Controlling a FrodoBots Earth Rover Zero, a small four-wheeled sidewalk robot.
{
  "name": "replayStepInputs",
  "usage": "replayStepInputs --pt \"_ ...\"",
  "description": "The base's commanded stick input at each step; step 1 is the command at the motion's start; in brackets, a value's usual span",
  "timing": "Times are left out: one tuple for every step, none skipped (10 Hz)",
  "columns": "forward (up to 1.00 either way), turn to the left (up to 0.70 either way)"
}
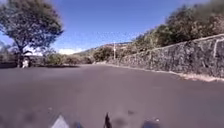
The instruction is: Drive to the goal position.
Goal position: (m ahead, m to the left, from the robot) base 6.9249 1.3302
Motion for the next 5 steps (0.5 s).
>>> replayStepInputs --pt "0.85 0.0" --pt "0.85 0.0" --pt "0.85 0.0" --pt "0.85 0.0" --pt "0.85 0.0"
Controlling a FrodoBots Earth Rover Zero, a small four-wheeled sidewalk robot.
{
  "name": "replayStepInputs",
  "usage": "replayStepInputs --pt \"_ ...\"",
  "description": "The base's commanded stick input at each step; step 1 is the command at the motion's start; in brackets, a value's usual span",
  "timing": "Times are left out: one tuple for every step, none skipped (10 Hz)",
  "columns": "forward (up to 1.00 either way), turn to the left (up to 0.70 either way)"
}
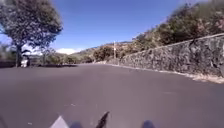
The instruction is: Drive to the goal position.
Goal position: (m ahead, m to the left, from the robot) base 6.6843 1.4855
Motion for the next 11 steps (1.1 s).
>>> replayStepInputs --pt "0.85 0.0" --pt "0.85 0.0" --pt "0.85 0.0" --pt "0.85 0.0" --pt "0.85 0.0" --pt "0.85 0.0" --pt "0.85 0.0" --pt "0.85 0.0" --pt "0.85 0.0" --pt "0.85 0.0" --pt "0.85 0.0"
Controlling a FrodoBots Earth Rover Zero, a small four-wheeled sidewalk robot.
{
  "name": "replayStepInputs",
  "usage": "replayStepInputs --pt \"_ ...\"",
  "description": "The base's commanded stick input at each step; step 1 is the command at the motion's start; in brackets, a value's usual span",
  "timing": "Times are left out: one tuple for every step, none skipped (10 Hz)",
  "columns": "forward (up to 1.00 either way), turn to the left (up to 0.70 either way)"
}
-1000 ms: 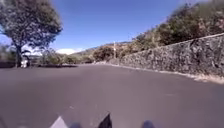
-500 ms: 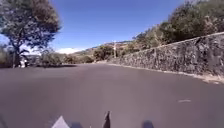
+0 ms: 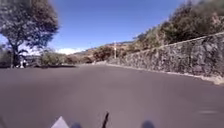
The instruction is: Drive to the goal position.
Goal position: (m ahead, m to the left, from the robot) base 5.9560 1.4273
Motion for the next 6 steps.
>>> replayStepInputs --pt "0.85 0.0" --pt "0.85 0.0" --pt "0.85 0.0" --pt "0.85 0.0" --pt "0.85 0.0" --pt "0.85 0.0"
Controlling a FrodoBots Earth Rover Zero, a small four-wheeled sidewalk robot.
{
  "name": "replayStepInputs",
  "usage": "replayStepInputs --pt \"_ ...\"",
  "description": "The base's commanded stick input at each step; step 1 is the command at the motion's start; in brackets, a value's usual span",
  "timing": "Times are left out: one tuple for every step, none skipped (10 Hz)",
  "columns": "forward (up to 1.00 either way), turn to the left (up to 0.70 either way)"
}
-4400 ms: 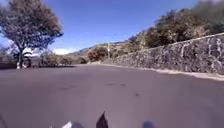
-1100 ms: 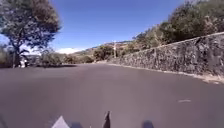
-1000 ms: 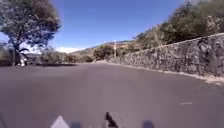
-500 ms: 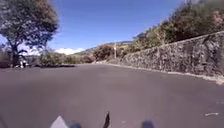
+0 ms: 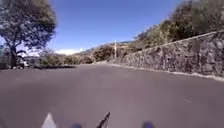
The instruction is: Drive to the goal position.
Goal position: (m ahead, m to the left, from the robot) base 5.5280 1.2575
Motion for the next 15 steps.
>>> replayStepInputs --pt "0.85 0.0" --pt "0.85 0.0" --pt "0.85 0.0" --pt "0.85 0.0" --pt "0.85 0.0" --pt "0.85 0.0" --pt "0.85 0.0" --pt "0.85 0.0" --pt "0.85 0.0" --pt "0.85 0.0" --pt "0.85 0.0" --pt "0.85 0.0" --pt "0.85 0.0" --pt "0.85 0.0" --pt "0.85 0.0"
